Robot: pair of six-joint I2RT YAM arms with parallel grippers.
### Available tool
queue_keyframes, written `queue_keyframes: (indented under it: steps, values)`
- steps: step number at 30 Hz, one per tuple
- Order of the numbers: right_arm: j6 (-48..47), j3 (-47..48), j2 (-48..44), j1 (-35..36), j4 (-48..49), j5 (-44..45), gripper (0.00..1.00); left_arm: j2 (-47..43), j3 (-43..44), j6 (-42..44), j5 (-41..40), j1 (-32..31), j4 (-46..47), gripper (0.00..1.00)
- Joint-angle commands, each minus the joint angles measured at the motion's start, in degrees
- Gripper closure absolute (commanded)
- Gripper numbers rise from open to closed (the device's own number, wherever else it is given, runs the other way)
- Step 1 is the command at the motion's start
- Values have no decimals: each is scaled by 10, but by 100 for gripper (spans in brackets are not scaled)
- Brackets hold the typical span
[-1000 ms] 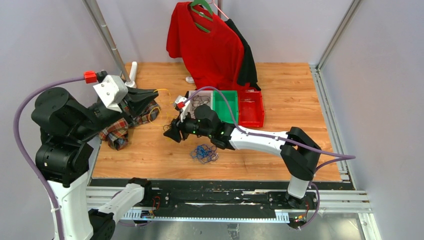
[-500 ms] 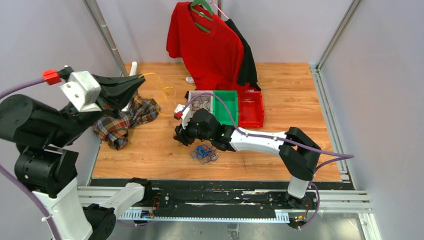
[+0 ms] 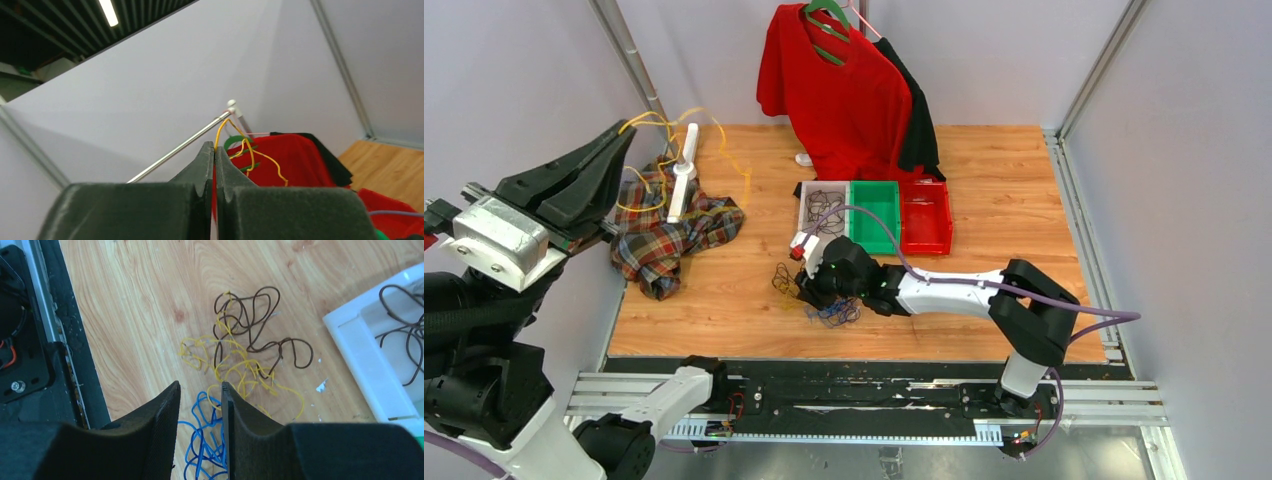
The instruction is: Untangle the cables
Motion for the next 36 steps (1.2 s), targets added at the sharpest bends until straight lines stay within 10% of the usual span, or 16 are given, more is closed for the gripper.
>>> queue_keyframes:
  steps: [1,15,36]
  values:
    - [1,-29,-23,-8,2,12,64,-14,-20,60,-85,-4,68,100]
    - [17,-56,-59,-13,-17,27,39,-22,-81,158,-159,-4,169,100]
    - [-28,138,-243,-28,-76,-95,26,-86,-318,-9,199,-4,5,99]
